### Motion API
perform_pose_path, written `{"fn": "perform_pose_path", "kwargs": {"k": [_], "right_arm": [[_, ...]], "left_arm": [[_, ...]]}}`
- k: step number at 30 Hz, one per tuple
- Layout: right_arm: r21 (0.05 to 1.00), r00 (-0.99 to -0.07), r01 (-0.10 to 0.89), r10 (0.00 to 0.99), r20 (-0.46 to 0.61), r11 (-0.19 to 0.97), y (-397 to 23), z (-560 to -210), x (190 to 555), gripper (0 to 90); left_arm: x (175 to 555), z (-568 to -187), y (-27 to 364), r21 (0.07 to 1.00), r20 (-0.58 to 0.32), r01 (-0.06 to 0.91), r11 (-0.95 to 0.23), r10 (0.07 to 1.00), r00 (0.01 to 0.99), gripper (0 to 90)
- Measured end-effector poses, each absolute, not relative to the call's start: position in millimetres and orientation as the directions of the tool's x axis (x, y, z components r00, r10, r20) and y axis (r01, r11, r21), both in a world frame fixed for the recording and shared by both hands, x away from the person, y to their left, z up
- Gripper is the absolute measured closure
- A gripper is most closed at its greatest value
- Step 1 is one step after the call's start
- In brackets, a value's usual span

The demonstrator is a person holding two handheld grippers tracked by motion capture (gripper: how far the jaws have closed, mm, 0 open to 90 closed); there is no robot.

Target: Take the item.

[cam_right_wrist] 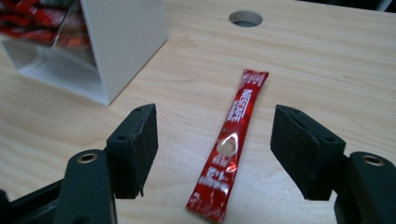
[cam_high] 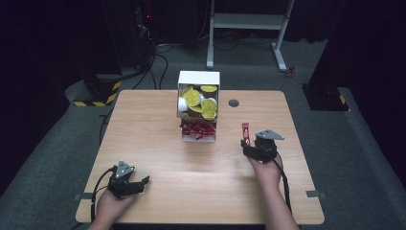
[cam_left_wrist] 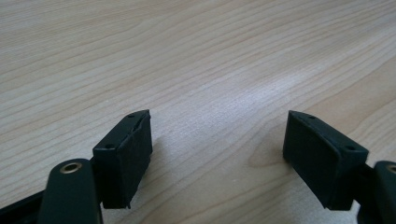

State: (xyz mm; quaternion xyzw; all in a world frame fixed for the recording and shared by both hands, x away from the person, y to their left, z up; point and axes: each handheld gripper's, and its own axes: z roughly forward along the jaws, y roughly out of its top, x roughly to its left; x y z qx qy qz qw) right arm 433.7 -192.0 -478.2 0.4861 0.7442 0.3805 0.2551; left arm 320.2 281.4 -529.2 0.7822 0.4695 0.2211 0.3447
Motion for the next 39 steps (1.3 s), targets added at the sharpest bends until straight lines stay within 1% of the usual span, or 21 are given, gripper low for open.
{"fn": "perform_pose_path", "kwargs": {"k": [3,5,6,7,8,10,11,12,13,14,19,20,27,28,33,39], "right_arm": [[0.808,-0.399,0.530,0.916,-0.030,0.257,-189,-477,425,29.0],[0.809,-0.407,0.534,0.913,-0.007,0.244,-187,-477,416,28.1],[0.800,-0.425,0.551,0.905,0.023,0.238,-185,-479,405,24.8],[0.800,-0.425,0.551,0.905,0.023,0.238,-185,-479,405,24.8],[0.780,-0.434,0.578,0.900,0.045,0.240,-180,-483,395,23.2],[0.771,-0.429,0.590,0.902,0.048,0.239,-177,-486,390,24.0],[0.760,-0.414,0.603,0.909,0.036,0.245,-173,-489,385,23.7],[0.738,-0.421,0.618,0.907,0.019,0.271,-167,-495,376,21.8],[0.738,-0.421,0.618,0.907,0.019,0.271,-167,-495,376,21.8],[0.729,-0.441,0.622,0.897,0.024,0.287,-161,-504,365,21.2],[0.707,-0.467,0.625,0.884,-0.003,0.332,-153,-517,352,17.8],[0.704,-0.473,0.623,0.881,-0.010,0.342,-151,-525,348,16.3],[0.711,-0.470,0.617,0.882,-0.010,0.337,-150,-525,350,16.7],[0.708,-0.455,0.626,0.890,-0.010,0.328,-148,-525,349,16.4],[0.710,-0.437,0.628,0.899,-0.015,0.317,-146,-525,347,16.4],[0.709,-0.452,0.625,0.892,-0.013,0.327,-144,-525,345,15.9]], "left_arm": [[320,-529,281,0.748,0.024,0.577,-0.328,0.882,0.471,24.2],[320,-529,281,0.747,0.020,0.576,-0.333,0.877,0.481,23.9],[320,-529,281,0.745,0.019,0.575,-0.338,0.872,0.489,22.7],[320,-529,281,0.745,0.019,0.575,-0.338,0.872,0.489,22.8],[320,-529,281,0.746,0.022,0.571,-0.344,0.868,0.495,22.7],[320,-529,280,0.746,0.016,0.572,-0.341,0.868,0.497,22.7],[320,-529,280,0.745,0.017,0.572,-0.342,0.868,0.497,22.7],[320,-529,280,0.745,0.016,0.572,-0.342,0.868,0.497,22.6],[320,-529,280,0.745,0.014,0.573,-0.341,0.867,0.498,22.6],[320,-529,280,0.745,0.014,0.573,-0.341,0.867,0.498,22.3],[320,-529,280,0.742,0.013,0.574,-0.346,0.864,0.503,21.0],[320,-529,280,0.741,0.014,0.574,-0.348,0.863,0.506,20.2],[320,-529,280,0.737,0.013,0.574,-0.356,0.857,0.515,18.4],[321,-529,280,0.736,0.011,0.575,-0.356,0.856,0.517,18.0],[322,-530,279,0.739,0.013,0.572,-0.356,0.857,0.516,16.7],[324,-530,279,0.737,0.010,0.572,-0.360,0.852,0.523,15.8]]}}
